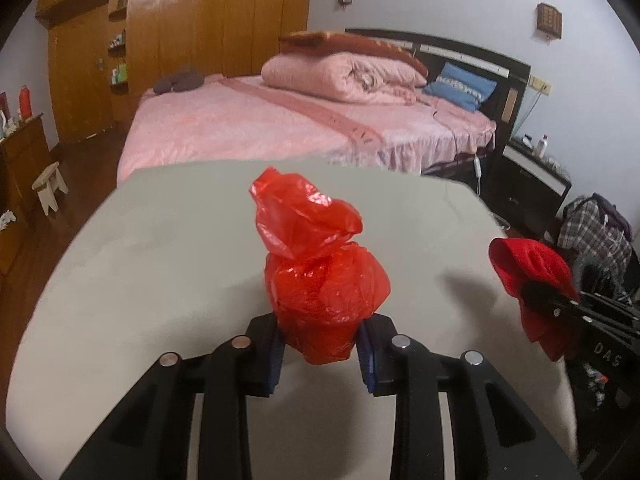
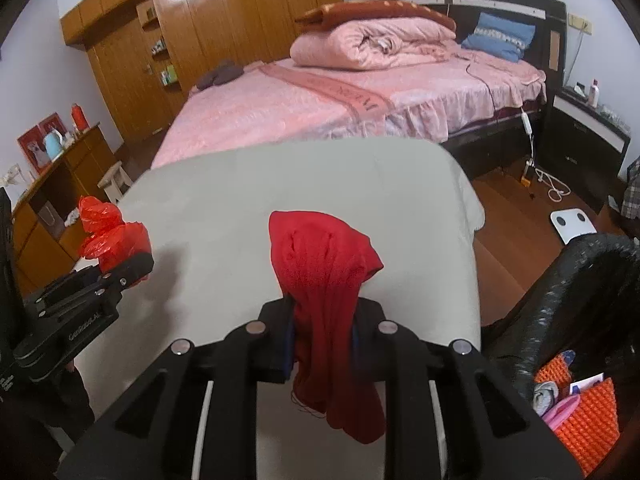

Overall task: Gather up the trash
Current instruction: 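Grasp the red plastic bag with the left tool while the right tool holds the red gloves, then carry the red bag and red gloves over the bin and release both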

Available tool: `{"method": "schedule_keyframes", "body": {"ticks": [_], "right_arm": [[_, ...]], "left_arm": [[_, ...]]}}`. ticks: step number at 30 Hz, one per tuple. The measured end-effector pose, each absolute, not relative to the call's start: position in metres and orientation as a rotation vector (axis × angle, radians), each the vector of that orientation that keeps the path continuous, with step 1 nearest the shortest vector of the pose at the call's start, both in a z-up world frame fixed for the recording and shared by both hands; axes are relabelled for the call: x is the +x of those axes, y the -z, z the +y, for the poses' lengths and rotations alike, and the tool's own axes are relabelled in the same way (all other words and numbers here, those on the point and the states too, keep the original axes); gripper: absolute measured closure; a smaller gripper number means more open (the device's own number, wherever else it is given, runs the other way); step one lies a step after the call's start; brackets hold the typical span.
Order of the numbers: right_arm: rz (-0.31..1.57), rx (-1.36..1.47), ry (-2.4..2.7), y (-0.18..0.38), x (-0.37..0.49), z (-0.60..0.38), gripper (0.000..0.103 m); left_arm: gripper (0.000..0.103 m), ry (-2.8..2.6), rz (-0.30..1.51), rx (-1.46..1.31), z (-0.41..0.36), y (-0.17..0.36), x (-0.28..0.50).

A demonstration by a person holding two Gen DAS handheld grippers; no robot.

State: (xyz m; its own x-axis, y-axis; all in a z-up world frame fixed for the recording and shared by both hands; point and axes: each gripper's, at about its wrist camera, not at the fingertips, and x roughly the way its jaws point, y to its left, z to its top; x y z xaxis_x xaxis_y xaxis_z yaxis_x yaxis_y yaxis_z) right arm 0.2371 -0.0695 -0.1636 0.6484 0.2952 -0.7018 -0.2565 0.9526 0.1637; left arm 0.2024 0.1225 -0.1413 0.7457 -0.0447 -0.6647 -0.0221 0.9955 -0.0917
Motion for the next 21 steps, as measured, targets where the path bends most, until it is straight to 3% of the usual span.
{"method": "schedule_keyframes", "body": {"ticks": [21], "right_arm": [[0.65,0.06,-0.324,0.077,0.164,-0.118,0.083]], "left_arm": [[0.073,0.045,0.616,-0.059,0.064,0.064,0.14]]}}
